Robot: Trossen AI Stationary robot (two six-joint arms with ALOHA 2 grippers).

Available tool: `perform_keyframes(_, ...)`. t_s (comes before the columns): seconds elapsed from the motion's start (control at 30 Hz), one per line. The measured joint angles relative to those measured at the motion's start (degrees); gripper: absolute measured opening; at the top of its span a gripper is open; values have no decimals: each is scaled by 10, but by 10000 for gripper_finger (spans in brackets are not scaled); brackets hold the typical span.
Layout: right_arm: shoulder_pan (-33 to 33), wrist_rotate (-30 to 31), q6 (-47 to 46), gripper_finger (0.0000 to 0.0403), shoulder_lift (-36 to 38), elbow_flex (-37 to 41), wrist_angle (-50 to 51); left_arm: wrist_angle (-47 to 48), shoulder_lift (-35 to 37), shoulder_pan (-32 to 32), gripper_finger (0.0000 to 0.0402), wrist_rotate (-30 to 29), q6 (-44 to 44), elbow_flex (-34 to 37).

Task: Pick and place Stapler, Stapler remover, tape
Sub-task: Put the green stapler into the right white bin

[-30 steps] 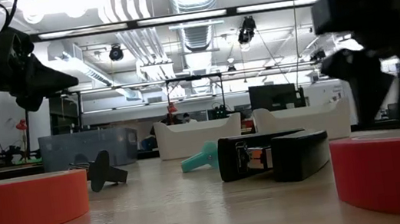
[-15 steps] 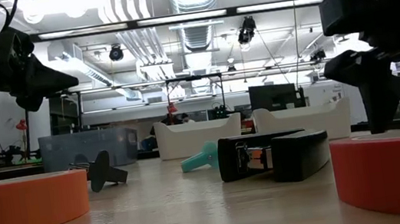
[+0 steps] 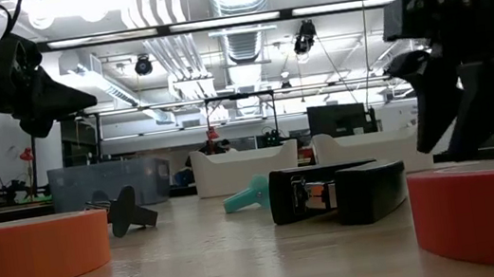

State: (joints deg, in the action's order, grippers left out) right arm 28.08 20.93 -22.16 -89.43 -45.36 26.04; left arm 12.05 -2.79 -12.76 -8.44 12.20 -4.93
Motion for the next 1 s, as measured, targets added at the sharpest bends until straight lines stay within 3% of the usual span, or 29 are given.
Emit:
perform_keyframes(0.27, 0, -61, 2, 194, 12, 1, -9, 0, 0, 0, 25, 0, 0, 0)
perform_keyframes(0.7, 1, -60, -4, 193, -43, 5, -13, -1, 0, 0, 23, 0, 0, 1)
perform_keyframes(1.0, -6, -62, -2, 134, -41, 5, -15, -1, 0, 0, 24, 0, 0, 1)
